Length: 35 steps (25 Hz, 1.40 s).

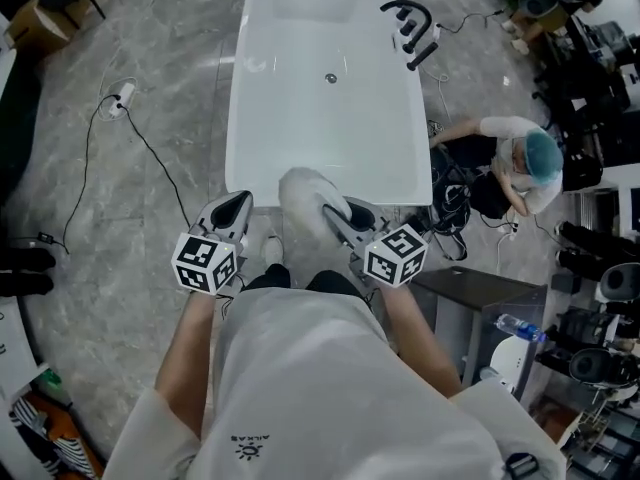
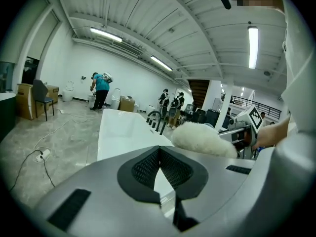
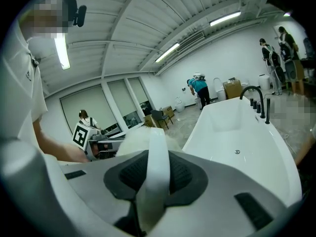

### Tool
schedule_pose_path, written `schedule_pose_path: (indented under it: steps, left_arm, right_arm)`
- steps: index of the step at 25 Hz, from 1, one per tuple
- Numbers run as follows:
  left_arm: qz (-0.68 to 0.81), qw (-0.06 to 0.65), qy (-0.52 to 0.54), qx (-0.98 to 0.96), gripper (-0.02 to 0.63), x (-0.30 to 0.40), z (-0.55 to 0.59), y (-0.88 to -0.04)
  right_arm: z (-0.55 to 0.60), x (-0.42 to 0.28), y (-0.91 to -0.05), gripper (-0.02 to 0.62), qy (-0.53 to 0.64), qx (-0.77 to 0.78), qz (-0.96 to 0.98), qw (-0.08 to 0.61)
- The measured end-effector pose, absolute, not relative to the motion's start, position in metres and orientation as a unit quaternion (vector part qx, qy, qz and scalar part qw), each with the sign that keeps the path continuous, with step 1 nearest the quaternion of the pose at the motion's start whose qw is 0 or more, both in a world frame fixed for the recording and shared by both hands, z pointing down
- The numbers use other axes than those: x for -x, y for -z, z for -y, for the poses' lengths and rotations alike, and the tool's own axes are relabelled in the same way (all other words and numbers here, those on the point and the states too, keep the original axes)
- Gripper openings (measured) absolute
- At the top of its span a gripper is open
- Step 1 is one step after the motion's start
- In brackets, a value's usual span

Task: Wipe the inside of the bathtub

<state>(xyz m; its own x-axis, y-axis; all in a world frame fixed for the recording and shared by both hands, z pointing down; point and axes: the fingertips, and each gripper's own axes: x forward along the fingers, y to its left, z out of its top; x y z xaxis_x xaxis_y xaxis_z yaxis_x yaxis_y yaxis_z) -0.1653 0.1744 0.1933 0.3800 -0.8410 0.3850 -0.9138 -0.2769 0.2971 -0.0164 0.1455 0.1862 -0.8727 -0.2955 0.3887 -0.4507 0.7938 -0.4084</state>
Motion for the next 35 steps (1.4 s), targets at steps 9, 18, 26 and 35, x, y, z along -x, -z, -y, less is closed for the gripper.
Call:
schedule_pose_path:
  steps: [9,18,26,35]
  left_arm:
    - [0.551,0.268,-0.093,-0.785,0.011,0.193,-0.163,-0.216]
    - [0.584,0.31,-0.079,-0.746,0.011,0.194,-0.165,-0.241]
    - [0.628,0.337,-0.082,-0.696,0.011,0.201,-0.166,-0.271]
    - [0.657,0.352,-0.084,-0.661,0.011,0.212,-0.153,-0.298]
  right_arm:
    - [-0.13,0.051,-0.207,0.095,-0.271,-0.171,0.929,0.188]
    - [-0.12,0.055,-0.245,0.095,-0.285,-0.109,0.923,0.233]
    - [-0.107,0.072,-0.296,0.095,-0.278,-0.025,0.915,0.291]
    - [-0.09,0.102,-0.372,0.095,-0.29,0.043,0.896,0.335]
